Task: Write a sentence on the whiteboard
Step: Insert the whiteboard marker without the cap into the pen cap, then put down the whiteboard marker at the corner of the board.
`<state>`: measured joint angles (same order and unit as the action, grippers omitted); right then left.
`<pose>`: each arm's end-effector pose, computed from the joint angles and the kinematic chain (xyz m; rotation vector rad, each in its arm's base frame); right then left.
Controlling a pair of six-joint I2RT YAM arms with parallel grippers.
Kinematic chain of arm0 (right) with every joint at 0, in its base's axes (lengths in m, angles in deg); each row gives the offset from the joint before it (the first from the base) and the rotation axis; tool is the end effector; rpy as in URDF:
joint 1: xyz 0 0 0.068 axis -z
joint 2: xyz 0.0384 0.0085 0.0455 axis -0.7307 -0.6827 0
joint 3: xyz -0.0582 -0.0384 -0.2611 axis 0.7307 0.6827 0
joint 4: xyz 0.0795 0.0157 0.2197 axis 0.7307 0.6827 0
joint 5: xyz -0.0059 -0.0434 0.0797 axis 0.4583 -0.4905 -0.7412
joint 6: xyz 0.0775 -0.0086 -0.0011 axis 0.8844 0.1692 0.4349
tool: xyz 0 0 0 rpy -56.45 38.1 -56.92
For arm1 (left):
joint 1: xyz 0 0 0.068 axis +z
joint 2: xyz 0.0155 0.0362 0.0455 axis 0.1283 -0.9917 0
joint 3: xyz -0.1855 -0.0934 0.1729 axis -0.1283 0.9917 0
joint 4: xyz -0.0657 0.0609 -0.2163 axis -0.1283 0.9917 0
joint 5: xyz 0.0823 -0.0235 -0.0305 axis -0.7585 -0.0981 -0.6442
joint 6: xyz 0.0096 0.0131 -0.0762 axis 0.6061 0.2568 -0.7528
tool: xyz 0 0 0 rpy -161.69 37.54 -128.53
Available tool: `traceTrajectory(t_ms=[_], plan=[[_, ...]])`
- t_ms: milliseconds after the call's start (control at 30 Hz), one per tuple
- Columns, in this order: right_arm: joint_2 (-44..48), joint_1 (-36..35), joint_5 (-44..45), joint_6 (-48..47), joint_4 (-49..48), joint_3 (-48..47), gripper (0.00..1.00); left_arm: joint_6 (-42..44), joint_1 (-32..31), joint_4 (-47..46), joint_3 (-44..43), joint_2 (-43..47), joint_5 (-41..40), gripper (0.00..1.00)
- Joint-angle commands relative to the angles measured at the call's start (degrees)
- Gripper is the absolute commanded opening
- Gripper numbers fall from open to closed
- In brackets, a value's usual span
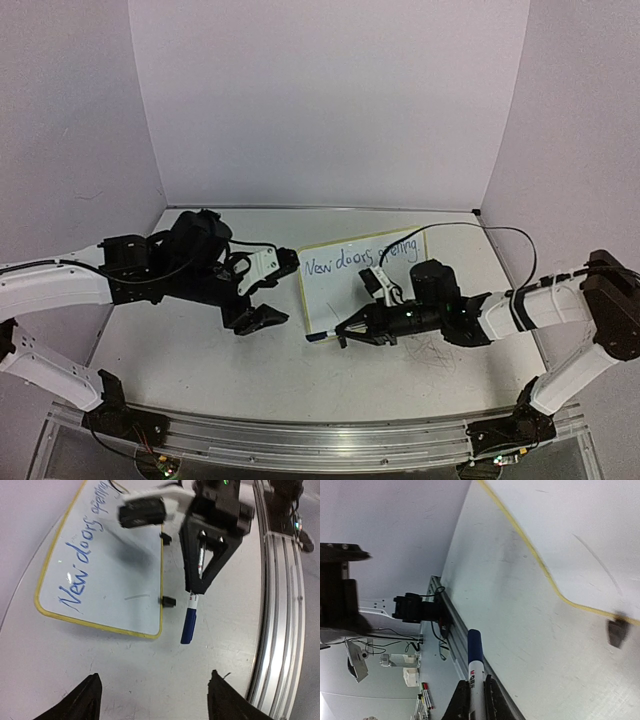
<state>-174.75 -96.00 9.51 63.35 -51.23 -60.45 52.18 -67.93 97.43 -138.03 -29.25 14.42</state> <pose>0.1688 0.2601 0.2005 -0.5244 2.2651 1.7192 0.1268 -0.2345 0.2880 1.4797 1.7424 -0.4777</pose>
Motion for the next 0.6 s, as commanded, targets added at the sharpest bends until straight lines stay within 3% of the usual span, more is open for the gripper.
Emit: traceTrajectory(t_ms=[0,100,200,300,400,567], plan=[[3.63,1.14,-1.81,-3.50,1.48,7.59,0.00,-5.36,0.00,-8.07,1.57,4.22,-2.62,0.79],[2.57,1.27,-0.41,-4.29,1.36,10.11,0.02,-9.22,0.00,-11.64,1.50,4.48,-6.45,0.94],[0.57,1.67,1.43,-5.05,1.28,10.69,0.08,-12.68,0.00,-14.65,1.29,4.61,-10.13,0.99],[-0.04,2.72,4.56,-4.71,1.35,11.94,0.21,-15.65,0.00,-16.84,0.93,5.46,-13.17,0.99],[3.03,4.91,9.51,-3.40,2.45,14.61,0.39,-17.48,0.00,-17.73,0.09,6.97,-16.19,0.99],[17.35,6.43,26.71,-9.15,26.31,9.72,0.63,-21.39,0.00,-18.64,-1.08,10.12,-23.59,1.00]])
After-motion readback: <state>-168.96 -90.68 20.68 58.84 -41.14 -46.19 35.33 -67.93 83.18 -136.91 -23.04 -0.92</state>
